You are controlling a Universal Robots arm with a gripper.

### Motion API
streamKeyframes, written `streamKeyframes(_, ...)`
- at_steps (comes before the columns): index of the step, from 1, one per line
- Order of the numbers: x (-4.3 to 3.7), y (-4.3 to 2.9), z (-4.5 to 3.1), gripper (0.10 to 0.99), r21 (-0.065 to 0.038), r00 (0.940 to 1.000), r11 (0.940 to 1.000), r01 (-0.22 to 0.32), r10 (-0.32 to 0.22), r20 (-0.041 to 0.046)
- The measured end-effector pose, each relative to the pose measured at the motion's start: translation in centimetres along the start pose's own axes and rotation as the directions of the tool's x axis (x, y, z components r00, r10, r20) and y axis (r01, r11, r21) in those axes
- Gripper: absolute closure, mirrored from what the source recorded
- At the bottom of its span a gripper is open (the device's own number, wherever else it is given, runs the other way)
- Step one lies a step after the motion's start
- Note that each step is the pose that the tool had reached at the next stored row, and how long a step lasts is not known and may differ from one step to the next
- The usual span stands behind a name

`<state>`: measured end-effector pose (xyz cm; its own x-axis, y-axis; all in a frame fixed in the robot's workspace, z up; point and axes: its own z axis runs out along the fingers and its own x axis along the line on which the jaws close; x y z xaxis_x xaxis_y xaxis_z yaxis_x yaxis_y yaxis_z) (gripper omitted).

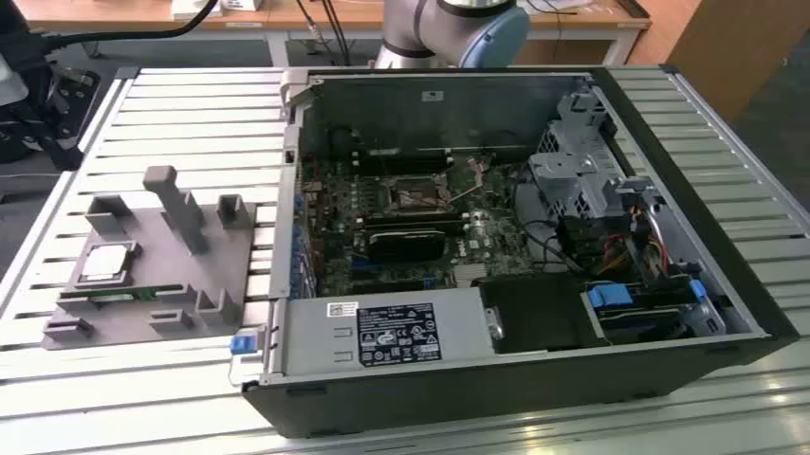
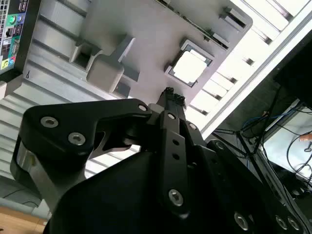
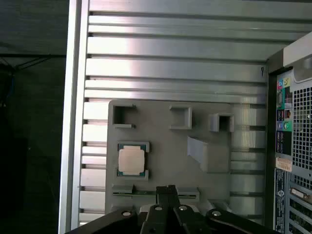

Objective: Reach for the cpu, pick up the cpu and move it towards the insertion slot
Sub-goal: 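Pick up the cpu and move it towards the insertion slot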

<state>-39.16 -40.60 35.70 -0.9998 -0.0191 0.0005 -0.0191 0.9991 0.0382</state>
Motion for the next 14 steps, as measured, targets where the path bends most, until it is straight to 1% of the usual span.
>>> streamKeyframes(8, 0.02, 0.0, -0.01, 0.98, 0.0, 1.0, 1.0, 0.0, 0.0, -0.0002)
streamKeyframes(10, 0.33, 0.01, -0.01, 0.98, 0.0, 1.0, 1.0, 0.0, 0.0, -0.0002)
streamKeyframes(14, 1.44, 0.02, 0.05, 0.98, 0.0, 1.0, 1.0, 0.0, 0.0, -0.0001)
